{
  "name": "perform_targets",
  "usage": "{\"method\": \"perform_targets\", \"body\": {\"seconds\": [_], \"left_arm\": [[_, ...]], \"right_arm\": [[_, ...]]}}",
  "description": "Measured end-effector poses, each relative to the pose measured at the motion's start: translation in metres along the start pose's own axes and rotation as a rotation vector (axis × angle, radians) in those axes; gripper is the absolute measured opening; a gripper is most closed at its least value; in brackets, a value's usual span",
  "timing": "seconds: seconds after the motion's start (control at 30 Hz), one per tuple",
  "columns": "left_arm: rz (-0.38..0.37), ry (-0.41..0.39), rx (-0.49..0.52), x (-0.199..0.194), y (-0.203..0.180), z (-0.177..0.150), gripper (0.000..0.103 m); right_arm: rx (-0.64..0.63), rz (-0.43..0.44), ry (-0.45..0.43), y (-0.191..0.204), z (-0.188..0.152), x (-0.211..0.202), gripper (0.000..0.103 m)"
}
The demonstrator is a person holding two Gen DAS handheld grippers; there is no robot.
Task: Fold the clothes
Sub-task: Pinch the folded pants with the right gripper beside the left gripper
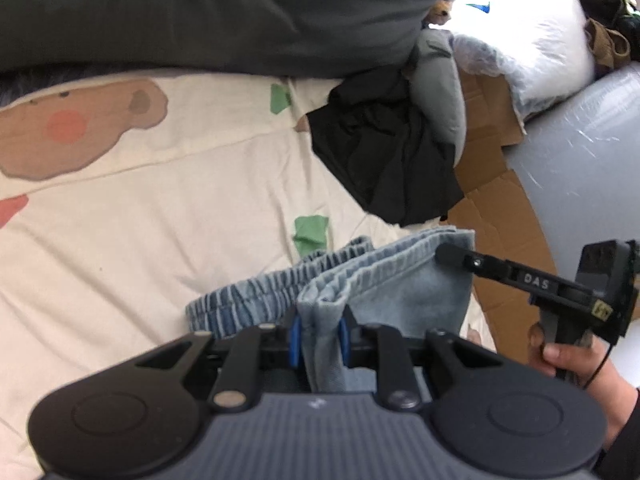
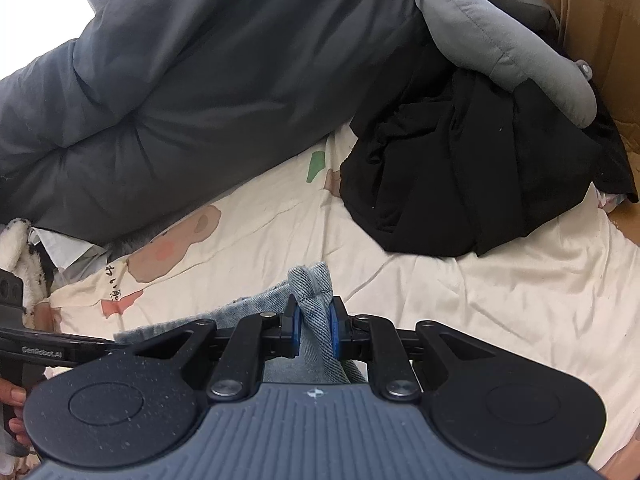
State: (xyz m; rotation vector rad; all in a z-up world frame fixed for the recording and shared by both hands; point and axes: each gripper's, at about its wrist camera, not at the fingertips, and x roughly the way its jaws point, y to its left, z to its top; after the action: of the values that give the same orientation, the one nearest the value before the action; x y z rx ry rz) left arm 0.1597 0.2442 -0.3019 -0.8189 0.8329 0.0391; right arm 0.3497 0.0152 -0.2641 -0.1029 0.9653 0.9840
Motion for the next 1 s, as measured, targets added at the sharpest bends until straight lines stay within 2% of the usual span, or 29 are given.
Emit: {"method": "perform_targets", "body": {"seconds": [0.2,0.37,0.5,0.53,0.6,0.63,0.73,0.8,0.87,1.0], "left_arm": [[0.015,-0.011,-0.002,-0.002,0.006,-0.001,0.02],[0.032,0.003,-0.082,0.016,0.027,-0.001,0.021],[0.06,0.007,-0.06,0.014,0.021,0.002,0.025],[0.071,0.002,-0.038,0.01,0.018,0.003,0.028],[0.121,-0.031,0.006,-0.005,0.013,0.006,0.058],[0.141,-0.046,0.024,-0.012,0.011,0.008,0.06],[0.139,-0.072,0.007,-0.029,0.01,0.016,0.047],[0.124,-0.081,0.04,-0.035,0.001,0.019,0.023],[0.1,-0.066,0.086,-0.037,-0.012,0.018,0.019],[0.075,-0.019,0.148,-0.03,-0.032,0.01,0.015]], "right_arm": [[0.006,0.005,0.008,0.004,0.006,0.01,0.014],[0.002,-0.028,0.036,0.009,0.007,0.028,0.015],[0.029,-0.064,0.025,0.01,0.007,0.024,0.025],[0.022,-0.064,0.016,0.011,0.007,0.019,0.027],[-0.006,-0.078,-0.006,0.013,0.008,0.008,0.036],[-0.019,-0.084,-0.019,0.014,0.008,0.002,0.036],[-0.038,-0.11,-0.07,0.016,0.01,-0.015,0.036],[-0.029,-0.081,-0.093,0.019,0.01,-0.023,0.033],[-0.036,-0.059,-0.097,0.026,0.007,-0.025,0.031],[-0.115,-0.04,-0.044,0.049,-0.005,-0.011,0.024]]}}
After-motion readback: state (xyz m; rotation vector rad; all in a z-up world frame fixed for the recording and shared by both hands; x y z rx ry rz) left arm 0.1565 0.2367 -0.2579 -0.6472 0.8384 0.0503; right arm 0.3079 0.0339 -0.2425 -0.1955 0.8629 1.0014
